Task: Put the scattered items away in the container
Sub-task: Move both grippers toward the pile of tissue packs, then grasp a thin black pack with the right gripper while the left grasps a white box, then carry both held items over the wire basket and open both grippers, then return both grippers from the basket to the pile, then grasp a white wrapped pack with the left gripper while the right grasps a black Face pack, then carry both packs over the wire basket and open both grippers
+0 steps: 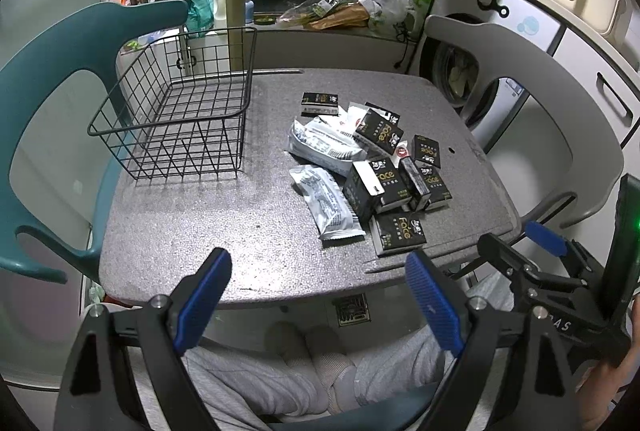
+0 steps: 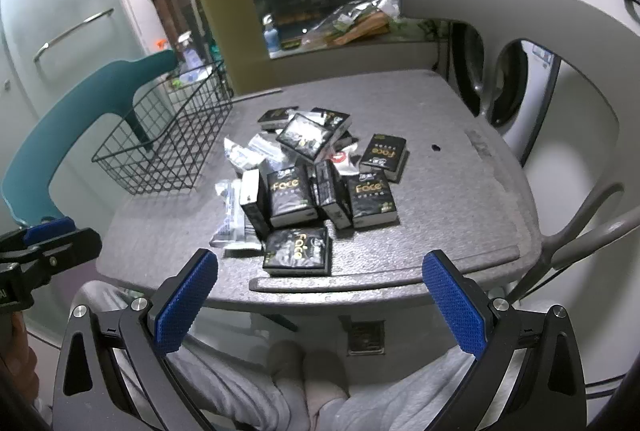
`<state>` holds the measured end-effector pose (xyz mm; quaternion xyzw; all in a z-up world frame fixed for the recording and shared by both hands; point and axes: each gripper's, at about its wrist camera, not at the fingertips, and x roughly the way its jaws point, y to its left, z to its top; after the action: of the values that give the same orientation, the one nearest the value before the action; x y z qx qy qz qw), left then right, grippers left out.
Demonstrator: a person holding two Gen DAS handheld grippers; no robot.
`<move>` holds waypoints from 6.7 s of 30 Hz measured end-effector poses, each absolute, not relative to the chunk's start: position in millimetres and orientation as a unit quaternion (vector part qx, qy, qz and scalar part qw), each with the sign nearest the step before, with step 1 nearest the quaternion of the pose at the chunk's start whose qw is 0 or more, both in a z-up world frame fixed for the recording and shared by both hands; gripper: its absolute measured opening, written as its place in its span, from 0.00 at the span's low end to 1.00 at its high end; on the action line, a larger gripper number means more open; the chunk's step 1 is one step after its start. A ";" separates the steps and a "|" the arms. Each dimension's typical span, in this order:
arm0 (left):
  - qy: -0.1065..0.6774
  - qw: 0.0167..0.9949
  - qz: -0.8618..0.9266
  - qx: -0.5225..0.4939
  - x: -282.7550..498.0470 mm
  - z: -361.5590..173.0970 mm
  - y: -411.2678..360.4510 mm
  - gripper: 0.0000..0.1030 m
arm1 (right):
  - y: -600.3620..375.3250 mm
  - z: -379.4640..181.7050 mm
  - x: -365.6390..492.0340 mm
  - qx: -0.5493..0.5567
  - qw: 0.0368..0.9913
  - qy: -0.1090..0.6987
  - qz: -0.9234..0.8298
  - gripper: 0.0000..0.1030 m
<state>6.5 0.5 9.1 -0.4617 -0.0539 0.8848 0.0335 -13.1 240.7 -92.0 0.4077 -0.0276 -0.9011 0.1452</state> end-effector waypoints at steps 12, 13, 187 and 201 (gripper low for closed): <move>-0.052 0.027 0.883 -0.465 4.1 7.5 -3.3 0.86 | 242.6 -96.3 -20.3 0.414 0.154 -0.020 -0.897 1.00; -0.053 0.023 0.882 -0.467 3.0 6.6 -4.9 0.86 | 243.2 -97.3 -22.9 0.415 0.157 -0.022 -0.896 1.00; 0.023 0.046 0.810 -0.584 -146.8 -120.9 31.3 0.39 | 197.3 -178.2 -93.9 0.504 0.185 0.046 -0.842 0.61; -0.016 0.077 0.842 -0.534 -115.9 -36.8 7.4 0.39 | 173.7 -98.3 -104.9 0.439 0.212 0.017 -0.873 0.61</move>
<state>-115.9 7.4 -36.8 -0.5343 -0.0160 0.8416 0.0766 -104.9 173.7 -98.3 0.4391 0.0166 -0.8728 0.2124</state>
